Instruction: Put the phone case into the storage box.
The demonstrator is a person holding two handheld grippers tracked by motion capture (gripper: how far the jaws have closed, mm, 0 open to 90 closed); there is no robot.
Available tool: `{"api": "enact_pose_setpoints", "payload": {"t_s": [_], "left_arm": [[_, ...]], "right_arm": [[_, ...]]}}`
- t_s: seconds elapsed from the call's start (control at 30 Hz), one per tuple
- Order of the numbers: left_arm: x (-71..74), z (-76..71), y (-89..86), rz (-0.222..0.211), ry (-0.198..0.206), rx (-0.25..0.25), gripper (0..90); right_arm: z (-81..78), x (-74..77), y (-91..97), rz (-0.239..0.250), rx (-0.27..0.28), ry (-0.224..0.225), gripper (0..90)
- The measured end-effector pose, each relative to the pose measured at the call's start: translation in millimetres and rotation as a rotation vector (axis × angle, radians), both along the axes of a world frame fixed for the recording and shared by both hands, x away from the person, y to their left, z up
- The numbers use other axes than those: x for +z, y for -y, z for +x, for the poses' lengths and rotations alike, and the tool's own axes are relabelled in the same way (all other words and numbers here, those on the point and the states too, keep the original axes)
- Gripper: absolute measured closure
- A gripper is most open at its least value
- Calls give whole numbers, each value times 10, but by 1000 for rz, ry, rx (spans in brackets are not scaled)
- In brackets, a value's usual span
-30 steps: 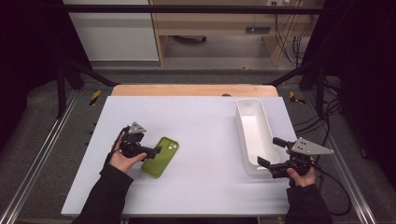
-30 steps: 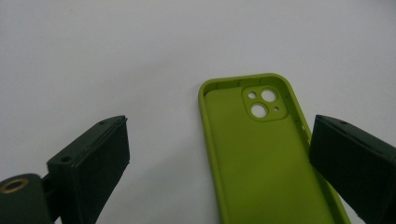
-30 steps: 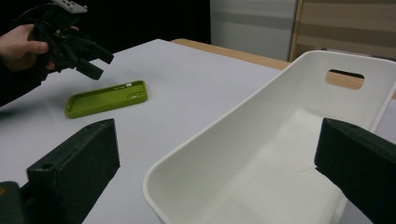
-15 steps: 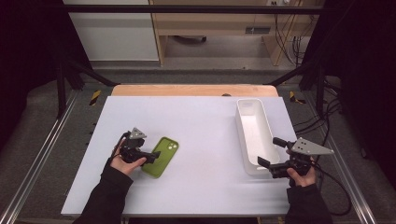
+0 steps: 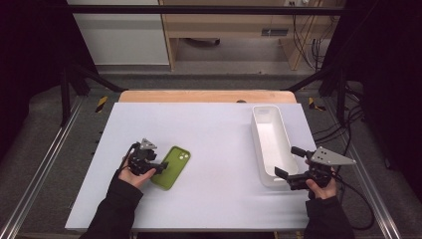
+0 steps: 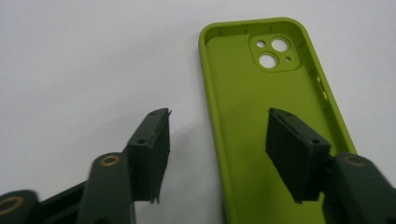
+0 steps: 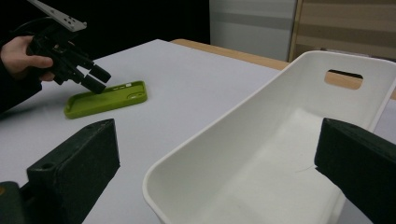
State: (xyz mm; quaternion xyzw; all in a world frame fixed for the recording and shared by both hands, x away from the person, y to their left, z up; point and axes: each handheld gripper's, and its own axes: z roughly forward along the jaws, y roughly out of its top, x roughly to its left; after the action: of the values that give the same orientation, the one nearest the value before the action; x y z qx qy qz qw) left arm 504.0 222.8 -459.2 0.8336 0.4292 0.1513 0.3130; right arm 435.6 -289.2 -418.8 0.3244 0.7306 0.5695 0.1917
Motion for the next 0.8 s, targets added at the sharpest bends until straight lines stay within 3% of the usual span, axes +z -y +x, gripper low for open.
{"api": "enact_pose_setpoints", "payload": {"t_s": [0.4, 0.8], "left_arm": [[4, -34, 10, 22, -29, 0, 628], [-16, -26, 10, 31, -57, -7, 747]], "right_arm": [[-1, 1, 2, 0, -1, 0, 5], [-1, 2, 3, 1, 0, 0, 5]]}}
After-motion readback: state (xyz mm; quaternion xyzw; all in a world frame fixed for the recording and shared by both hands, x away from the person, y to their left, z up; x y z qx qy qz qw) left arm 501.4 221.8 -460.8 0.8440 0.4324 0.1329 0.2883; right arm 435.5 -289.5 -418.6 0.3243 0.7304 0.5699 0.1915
